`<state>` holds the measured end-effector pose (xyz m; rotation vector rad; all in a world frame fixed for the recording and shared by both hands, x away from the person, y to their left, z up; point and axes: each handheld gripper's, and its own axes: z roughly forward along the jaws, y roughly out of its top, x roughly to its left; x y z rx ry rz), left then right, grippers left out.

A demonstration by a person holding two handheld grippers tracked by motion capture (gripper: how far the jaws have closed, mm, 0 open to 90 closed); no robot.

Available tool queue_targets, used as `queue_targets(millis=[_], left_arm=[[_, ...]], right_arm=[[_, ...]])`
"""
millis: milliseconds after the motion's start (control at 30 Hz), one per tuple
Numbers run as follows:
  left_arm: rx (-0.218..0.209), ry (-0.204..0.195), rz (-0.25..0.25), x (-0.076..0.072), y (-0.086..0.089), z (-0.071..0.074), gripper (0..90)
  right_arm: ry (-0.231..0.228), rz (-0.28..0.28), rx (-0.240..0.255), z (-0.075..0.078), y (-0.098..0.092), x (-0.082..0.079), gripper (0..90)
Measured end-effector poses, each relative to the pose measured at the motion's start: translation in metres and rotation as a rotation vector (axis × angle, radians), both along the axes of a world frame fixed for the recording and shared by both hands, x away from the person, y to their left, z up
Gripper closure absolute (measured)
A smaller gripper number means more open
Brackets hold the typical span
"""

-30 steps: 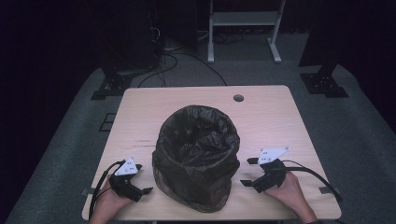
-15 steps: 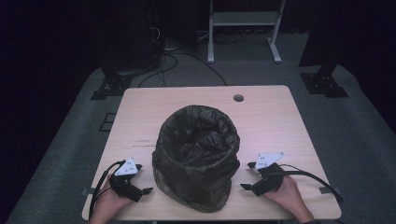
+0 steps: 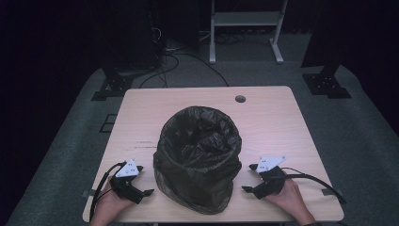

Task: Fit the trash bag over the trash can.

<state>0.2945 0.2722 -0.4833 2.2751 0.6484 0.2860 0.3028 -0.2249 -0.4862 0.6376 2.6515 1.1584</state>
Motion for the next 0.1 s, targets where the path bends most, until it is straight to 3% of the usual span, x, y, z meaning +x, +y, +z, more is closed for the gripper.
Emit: queue_targets(millis=[100], left_arm=[[0.0, -0.001, 0.003, -0.0001, -0.0001, 0.0, 0.0]], right_arm=[[-0.001, -0.003, 0.001, -0.0001, -0.0001, -0.0002, 12.4]])
